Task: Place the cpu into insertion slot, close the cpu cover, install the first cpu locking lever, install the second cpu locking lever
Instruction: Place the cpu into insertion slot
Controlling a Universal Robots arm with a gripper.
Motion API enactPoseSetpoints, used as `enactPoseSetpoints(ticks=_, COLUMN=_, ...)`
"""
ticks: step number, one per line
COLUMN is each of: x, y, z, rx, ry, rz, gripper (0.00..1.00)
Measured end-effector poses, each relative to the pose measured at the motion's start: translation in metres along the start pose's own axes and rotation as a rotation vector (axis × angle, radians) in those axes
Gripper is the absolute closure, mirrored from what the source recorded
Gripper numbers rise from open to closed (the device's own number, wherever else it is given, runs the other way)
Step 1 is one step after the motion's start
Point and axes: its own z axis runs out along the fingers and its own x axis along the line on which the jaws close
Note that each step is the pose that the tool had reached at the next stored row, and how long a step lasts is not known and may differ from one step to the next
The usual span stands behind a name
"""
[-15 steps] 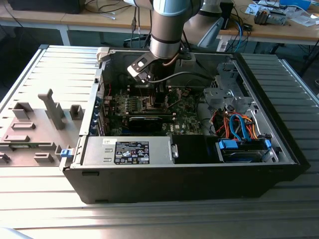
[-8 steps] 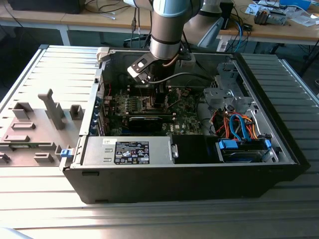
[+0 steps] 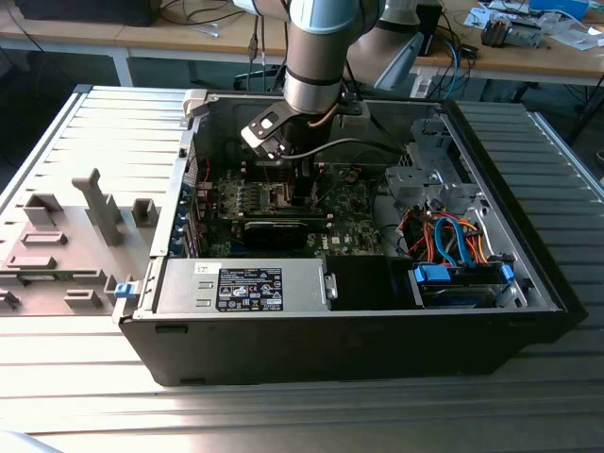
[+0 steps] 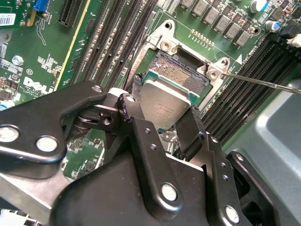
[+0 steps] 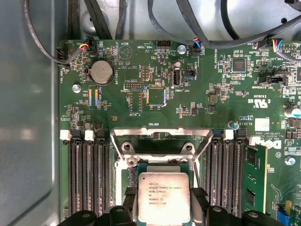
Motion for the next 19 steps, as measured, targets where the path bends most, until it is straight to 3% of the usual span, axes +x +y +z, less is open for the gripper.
enactPoseSetpoints(ticks=19, x=0.0000, y=0.0002, z=0.0032, rx=0.0000, ry=0.0000, rz=0.000, gripper=0.46)
